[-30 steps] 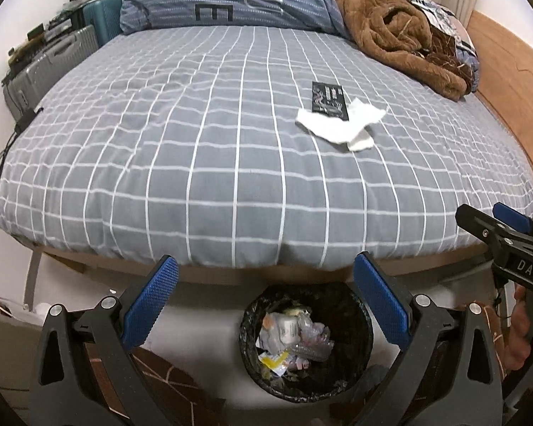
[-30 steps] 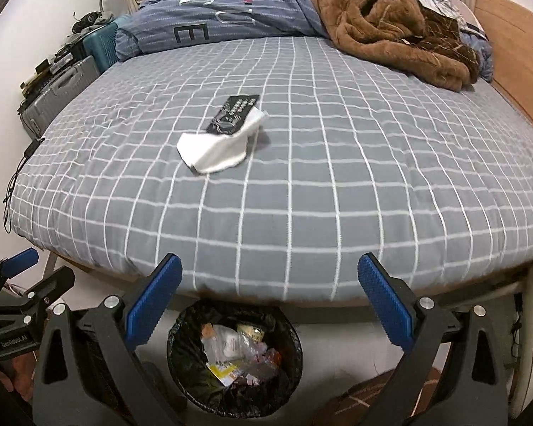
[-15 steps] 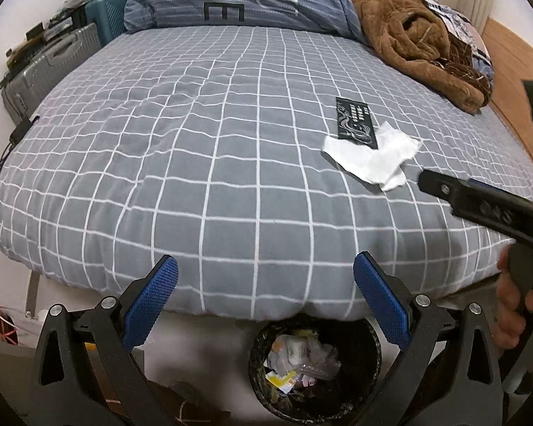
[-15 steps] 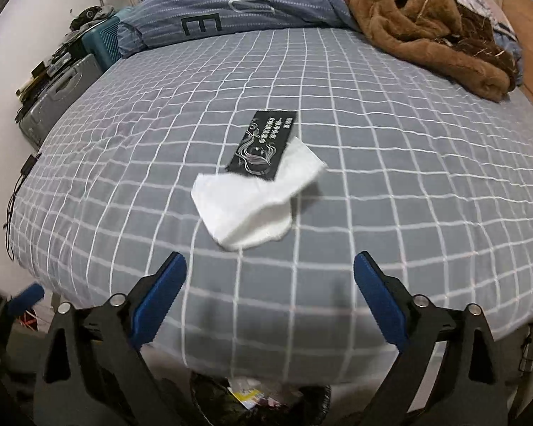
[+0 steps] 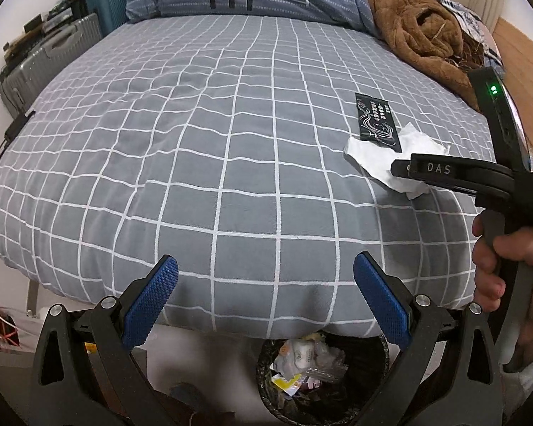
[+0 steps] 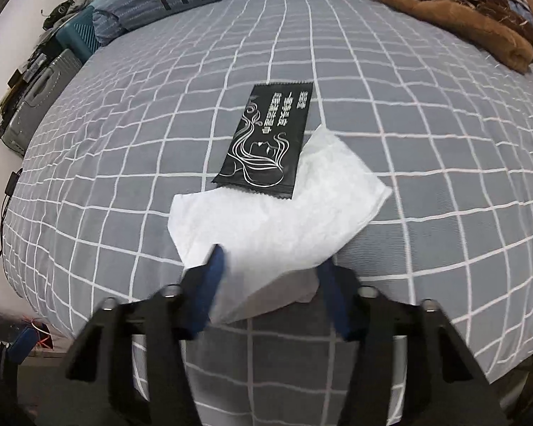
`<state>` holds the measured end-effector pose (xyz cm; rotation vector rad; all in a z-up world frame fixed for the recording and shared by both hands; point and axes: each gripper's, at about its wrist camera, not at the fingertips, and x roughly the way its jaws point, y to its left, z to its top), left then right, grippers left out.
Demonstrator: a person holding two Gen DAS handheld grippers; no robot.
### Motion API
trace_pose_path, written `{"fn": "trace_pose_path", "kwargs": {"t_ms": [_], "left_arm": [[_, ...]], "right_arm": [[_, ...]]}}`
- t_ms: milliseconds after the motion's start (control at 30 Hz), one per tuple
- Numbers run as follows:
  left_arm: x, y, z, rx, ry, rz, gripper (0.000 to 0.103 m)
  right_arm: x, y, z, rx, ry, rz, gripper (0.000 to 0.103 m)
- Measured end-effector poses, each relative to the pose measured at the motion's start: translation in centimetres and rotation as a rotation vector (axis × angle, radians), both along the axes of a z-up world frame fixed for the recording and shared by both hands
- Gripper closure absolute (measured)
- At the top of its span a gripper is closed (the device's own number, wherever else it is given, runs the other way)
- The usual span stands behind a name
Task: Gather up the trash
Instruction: 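Grasp the white tissue with the right tool while the left tool grasps the black sachet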
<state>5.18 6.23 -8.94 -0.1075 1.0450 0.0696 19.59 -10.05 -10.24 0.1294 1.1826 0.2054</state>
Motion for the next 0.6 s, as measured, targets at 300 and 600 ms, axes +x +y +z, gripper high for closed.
{"fn": "trace_pose_path", "kwargs": {"t_ms": [300,600], "left_arm": [[2.8,-2.0,-0.4,-0.008,-0.003,-0.037,0.006],[9.2,-7.0,0.4,-0.028,-0.049,-0.118,0.006]], "right_arm": [[-1.2,-2.2,1.1,0.023,-0.043,0.033,0.101],[-3.2,-9.7,3.5,-0.067,-0.111,-0.019,0.101]]}}
